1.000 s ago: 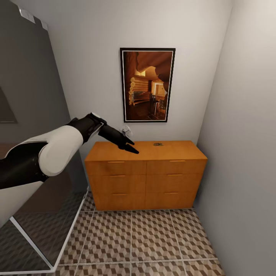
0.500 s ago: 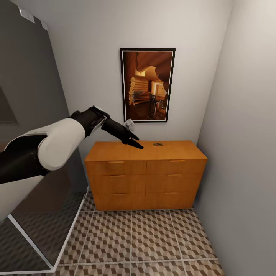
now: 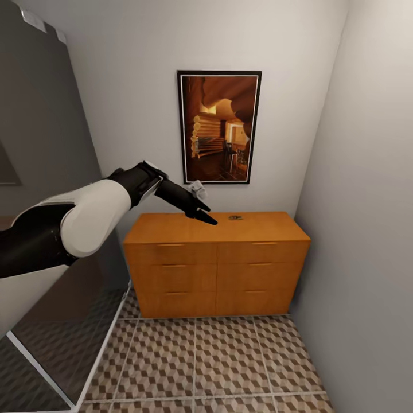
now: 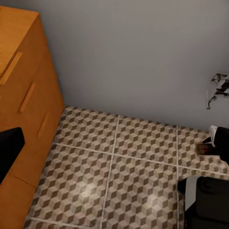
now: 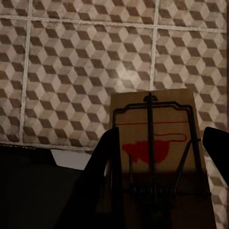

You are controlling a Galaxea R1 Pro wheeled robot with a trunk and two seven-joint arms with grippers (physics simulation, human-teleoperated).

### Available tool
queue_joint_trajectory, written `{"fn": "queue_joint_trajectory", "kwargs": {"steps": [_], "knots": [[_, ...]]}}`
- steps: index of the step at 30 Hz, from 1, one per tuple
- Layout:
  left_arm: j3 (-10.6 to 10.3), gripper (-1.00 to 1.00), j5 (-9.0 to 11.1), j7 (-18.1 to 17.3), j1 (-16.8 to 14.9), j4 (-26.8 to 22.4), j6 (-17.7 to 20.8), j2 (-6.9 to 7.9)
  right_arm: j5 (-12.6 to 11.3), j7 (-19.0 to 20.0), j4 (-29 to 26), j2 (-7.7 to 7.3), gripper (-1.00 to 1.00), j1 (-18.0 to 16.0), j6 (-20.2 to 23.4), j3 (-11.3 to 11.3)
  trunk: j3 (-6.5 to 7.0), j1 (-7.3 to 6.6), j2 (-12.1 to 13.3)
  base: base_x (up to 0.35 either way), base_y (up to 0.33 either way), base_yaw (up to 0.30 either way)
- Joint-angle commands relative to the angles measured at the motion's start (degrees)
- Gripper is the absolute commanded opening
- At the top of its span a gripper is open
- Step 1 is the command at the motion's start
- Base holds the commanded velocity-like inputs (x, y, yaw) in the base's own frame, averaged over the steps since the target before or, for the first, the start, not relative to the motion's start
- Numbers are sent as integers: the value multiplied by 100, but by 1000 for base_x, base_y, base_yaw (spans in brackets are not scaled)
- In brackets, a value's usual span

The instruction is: Take the four mousetraps from the cabinet in the bathroom and place them on the bathroom floor. Make sure all four end up on the same floor surface, and ensure that at least two of them are either under or directly next to the same bathroom sink.

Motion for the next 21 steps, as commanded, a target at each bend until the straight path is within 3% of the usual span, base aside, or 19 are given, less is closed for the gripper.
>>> {"fn": "queue_joint_trajectory", "kwargs": {"steps": [1, 10, 21], "knots": [[50, 100, -42, -6, 3, 12, 60, -5, -62, 25, 5, -3, -100, -5, -19, 38, -13, 6, -12, 251, -190, 0], [50, 100, -42, 247, 84, 12, 60, -12, -62, 25, 5, -3, -100, -5, -8, 45, -13, 6, -12, 262, -214, 0], [50, 100, -43, 296, 258, 13, 60, -37, -60, 25, 13, -3, -100, 3, -8, 47, -13, 6, -12, 257, -221, 0]]}}
